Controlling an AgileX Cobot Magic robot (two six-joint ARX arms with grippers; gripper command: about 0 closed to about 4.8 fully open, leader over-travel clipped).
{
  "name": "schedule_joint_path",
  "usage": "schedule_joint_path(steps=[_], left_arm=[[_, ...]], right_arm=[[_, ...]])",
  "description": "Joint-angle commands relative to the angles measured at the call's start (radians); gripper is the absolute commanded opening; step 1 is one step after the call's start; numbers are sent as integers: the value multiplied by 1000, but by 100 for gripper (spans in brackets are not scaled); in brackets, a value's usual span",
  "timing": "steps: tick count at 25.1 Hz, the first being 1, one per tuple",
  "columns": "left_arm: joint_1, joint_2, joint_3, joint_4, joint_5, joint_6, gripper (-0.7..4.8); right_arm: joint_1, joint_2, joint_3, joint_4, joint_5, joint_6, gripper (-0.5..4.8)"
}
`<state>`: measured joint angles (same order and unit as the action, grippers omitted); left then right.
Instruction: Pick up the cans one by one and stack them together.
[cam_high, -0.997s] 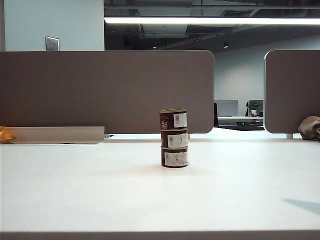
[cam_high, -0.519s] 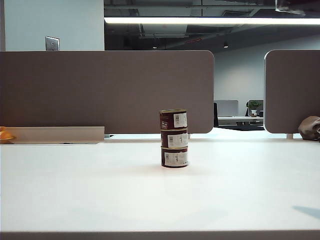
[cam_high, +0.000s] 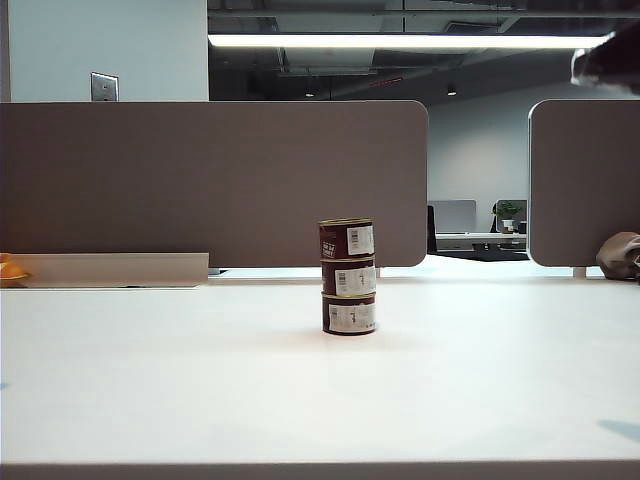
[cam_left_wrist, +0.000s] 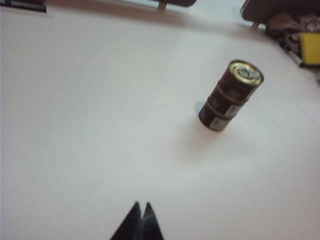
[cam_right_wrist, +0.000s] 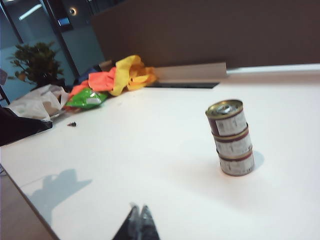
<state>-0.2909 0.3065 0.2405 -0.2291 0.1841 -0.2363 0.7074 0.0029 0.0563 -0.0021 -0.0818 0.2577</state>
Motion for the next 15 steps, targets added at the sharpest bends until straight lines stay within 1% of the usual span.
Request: schedule_joint_path(steps=[1,5,9,10,11,14,15], left_arm=[[0,0,-30,51,-5,20,-6],[0,0,-99,162,-5,20,-6],[0,0,-145,203,-5,29,-6],[0,0,-164,216,-4,50,-6],[0,0,-179,219,-4,72,-6],[0,0,-196,217,-4,72,-6],[0,0,-200,217,-3,72,-6]], right_arm=[[-1,-1,4,-35,2,3,-5],[-2,-1,4,-148,1,3,4],[-2,-1,4,-205,3,3,4],[-2,-1,4,-215,16,2,3],[-2,-1,4,-224,73,0,3],[-2,-1,4,-237,155,0,3],[-2,-1,4,-242,169,0,3]])
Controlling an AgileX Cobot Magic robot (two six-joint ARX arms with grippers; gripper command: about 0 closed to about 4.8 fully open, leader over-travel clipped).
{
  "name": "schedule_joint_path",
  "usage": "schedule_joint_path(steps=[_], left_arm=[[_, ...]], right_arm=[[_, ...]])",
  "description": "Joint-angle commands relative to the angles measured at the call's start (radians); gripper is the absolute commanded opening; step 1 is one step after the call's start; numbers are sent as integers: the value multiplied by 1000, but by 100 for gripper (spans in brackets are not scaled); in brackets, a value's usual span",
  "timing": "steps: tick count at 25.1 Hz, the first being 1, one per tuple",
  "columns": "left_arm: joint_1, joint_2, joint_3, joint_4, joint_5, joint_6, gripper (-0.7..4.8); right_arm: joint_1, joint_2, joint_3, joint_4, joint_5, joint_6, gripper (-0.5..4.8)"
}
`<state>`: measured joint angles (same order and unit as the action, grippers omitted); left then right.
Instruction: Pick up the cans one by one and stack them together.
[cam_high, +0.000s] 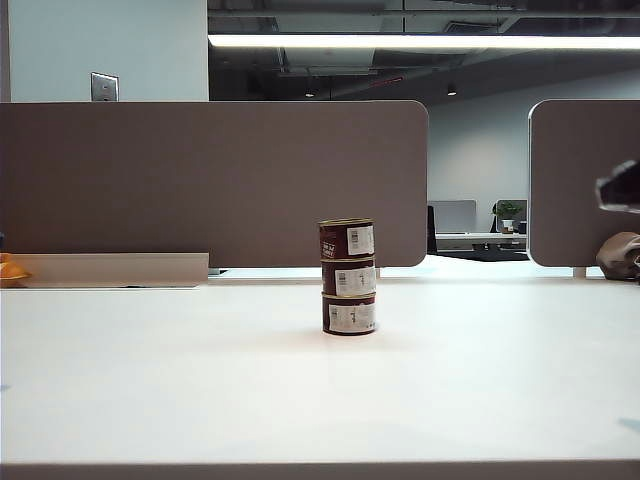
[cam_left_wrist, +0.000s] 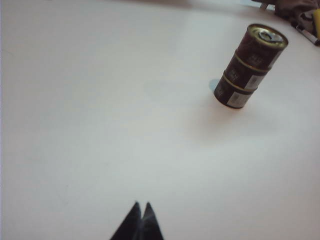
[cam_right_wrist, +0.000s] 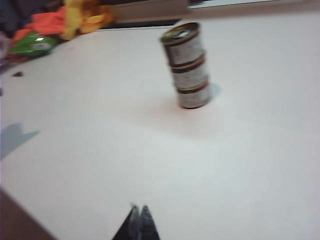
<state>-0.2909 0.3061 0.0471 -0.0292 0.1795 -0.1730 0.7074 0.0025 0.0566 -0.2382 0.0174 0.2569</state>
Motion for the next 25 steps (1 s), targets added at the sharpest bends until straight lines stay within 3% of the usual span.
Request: schedule_joint_path(steps=[1,7,12,25], left_arm=[[0,0,-8,15,1,9,-6],[0,0,-29,15,0,10,-6],[0,0,-40,8,-2,51,-6],[0,0,-40,9,-2,45,-5]], right_arm=[[-2,0,4,-11,80,0,3],[0,0,3,-102,96,-154,-1],[-1,0,2,-112,97,-154,-1],[-2,0,2,-109,93,-153,-1]])
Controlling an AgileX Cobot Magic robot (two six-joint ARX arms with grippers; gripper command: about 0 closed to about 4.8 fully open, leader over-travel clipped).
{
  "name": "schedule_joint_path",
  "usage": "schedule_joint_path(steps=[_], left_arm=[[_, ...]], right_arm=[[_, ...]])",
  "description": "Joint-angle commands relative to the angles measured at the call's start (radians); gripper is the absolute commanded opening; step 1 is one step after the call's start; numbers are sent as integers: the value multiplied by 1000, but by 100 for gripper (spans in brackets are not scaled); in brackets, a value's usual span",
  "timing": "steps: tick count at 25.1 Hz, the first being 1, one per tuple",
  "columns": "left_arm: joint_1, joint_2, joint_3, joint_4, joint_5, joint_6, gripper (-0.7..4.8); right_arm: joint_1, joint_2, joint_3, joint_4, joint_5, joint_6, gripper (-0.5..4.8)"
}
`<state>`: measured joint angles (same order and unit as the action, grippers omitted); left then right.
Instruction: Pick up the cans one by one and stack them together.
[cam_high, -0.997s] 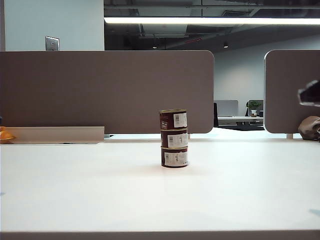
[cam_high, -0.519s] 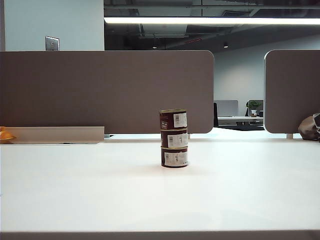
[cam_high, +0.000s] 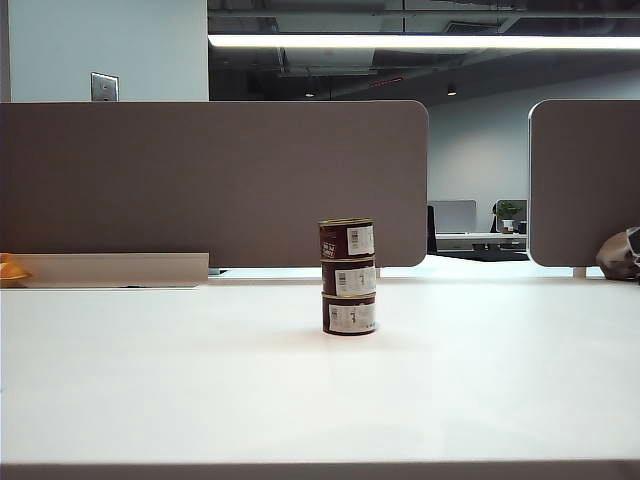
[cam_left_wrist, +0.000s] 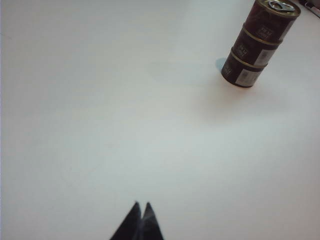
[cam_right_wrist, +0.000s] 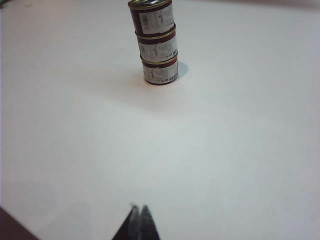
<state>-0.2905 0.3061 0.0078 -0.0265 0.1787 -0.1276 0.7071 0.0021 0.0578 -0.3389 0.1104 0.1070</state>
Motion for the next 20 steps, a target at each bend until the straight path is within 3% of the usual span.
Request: schedule_joint_path(steps=[1,20], left_arm=[[0,0,0,6,-1,0,-5],[0,-137,0,6,0,0,-5]], right_arm=[[-1,0,0,-9,0,-3,0],[-23,0,0,-9,0,-3,-1]])
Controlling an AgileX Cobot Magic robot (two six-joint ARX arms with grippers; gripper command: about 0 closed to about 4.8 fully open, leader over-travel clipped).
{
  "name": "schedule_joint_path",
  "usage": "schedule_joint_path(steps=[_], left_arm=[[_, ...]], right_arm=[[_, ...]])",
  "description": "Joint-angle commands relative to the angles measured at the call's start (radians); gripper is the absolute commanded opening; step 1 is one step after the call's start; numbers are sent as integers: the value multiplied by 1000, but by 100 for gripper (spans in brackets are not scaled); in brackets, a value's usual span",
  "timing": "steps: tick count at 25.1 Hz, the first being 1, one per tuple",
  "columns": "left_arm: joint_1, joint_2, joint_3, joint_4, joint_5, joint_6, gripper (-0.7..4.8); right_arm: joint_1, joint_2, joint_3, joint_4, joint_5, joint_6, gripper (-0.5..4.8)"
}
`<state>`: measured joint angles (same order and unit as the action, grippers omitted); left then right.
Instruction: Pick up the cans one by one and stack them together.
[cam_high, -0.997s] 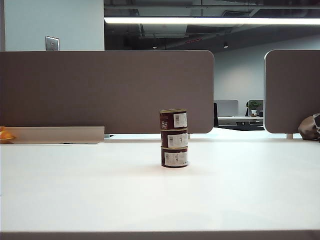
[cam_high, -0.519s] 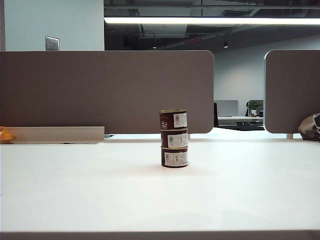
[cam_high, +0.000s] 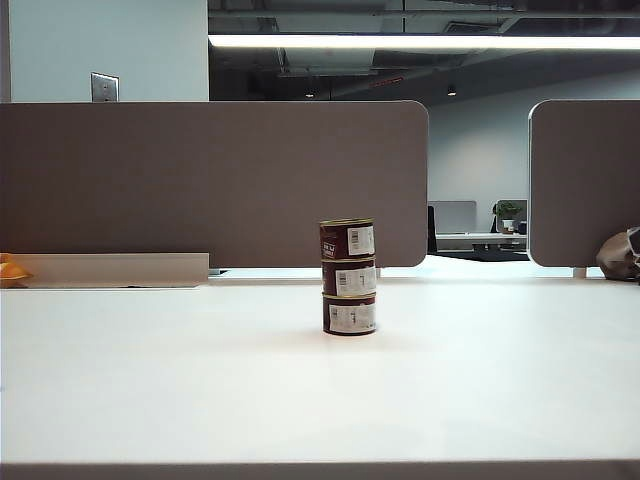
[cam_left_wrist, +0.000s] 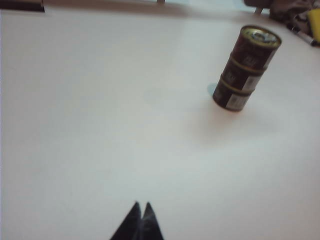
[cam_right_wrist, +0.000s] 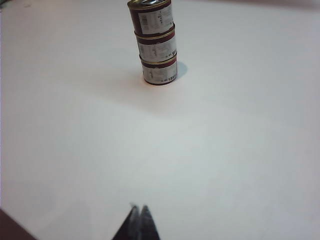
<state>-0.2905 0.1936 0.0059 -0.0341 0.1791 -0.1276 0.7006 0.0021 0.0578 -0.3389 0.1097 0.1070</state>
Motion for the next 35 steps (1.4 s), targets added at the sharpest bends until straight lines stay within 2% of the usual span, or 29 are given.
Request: schedule_joint_path(steps=[1,12,18,22,26,35], left_arm=[[7,-46,2,14,0,0,-6],[146,-128,2,13,0,0,-6],[185,-188,2,14,0,0,-6],[191,-188,2,13,0,0,-5],[190,-188,2,12,0,0,-5],[202,-188,2,13,3,0,-5]], right_arm=[[-41,0,0,-8,1,-3,-1],[-265,0,-6,20,1,-3,0],[-369,0,-11,37,4,-3,0],[-381,0,-16,59,5,-3,0],[-380,0,-57,193,1,-3,0],[-401,0,-57,187,1,-3,0]])
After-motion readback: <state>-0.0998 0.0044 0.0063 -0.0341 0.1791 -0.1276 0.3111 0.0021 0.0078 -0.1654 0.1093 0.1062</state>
